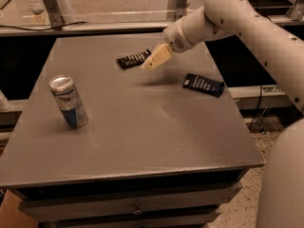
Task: Move rxbar chocolate near redbull can
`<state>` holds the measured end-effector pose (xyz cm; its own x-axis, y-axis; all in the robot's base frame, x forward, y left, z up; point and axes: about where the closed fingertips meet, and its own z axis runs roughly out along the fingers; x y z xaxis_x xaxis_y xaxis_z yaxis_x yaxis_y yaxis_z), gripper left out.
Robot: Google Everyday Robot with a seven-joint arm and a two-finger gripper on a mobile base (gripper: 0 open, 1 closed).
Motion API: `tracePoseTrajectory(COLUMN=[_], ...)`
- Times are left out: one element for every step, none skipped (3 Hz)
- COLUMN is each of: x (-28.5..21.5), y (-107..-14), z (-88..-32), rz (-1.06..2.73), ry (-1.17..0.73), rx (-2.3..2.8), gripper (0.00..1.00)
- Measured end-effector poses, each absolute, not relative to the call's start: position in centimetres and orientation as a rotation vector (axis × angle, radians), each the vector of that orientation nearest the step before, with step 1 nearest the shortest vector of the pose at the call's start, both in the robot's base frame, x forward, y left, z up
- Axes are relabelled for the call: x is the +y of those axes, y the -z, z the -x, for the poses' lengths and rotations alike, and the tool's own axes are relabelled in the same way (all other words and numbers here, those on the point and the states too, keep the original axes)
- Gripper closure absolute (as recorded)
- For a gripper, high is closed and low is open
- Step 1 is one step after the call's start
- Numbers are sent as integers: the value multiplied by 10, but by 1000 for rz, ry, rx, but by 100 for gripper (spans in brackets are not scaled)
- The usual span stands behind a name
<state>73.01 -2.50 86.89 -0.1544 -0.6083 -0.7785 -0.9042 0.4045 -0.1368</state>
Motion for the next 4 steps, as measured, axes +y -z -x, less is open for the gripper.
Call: tracePoseTrajectory(x=[-8,8,21,28], y=[-844,-829,-818,-818], z=[-752,-764,-769,-772], rz=[1262,1251,1259,1263], ry=[-533,-574,-605,-626], rx=[1889,1914,1930,1926], gripper=[0,0,18,40])
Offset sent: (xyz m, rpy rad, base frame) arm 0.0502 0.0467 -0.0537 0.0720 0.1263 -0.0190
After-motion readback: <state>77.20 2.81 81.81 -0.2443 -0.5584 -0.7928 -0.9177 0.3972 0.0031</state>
